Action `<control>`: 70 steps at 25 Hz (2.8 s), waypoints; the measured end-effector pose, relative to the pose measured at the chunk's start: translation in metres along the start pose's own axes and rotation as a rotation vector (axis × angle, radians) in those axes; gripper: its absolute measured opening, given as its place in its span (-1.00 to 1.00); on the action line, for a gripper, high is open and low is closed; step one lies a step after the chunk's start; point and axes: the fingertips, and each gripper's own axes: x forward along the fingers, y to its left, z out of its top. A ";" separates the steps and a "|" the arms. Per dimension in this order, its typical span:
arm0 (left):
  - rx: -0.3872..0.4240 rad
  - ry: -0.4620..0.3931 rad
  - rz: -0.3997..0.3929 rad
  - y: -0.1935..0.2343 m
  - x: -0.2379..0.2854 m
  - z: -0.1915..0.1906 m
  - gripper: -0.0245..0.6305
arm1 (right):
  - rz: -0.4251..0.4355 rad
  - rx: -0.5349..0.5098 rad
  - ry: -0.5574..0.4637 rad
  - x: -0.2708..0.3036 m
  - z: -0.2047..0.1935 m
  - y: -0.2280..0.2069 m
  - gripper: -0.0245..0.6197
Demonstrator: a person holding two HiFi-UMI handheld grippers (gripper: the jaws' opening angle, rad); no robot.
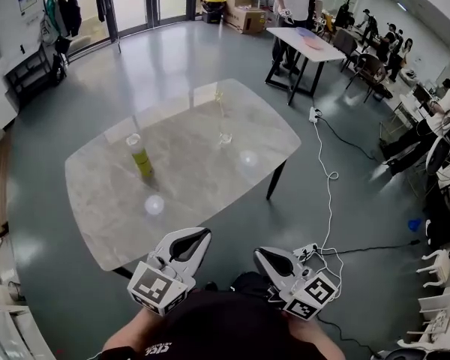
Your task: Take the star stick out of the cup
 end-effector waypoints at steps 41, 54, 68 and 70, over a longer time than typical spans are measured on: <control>-0.079 0.002 0.441 0.174 0.331 0.049 -0.92 | 0.418 0.097 0.219 0.162 0.117 -0.332 -0.89; -0.027 0.011 0.344 0.234 0.331 0.032 -0.77 | 0.430 0.098 0.228 0.249 0.124 -0.313 -0.89; -0.076 0.123 0.315 0.293 0.360 -0.035 -0.47 | 0.354 0.059 0.297 0.302 0.096 -0.356 -0.89; -0.081 0.139 0.314 0.301 0.364 -0.049 -0.43 | 0.342 0.040 0.317 0.300 0.089 -0.361 -0.89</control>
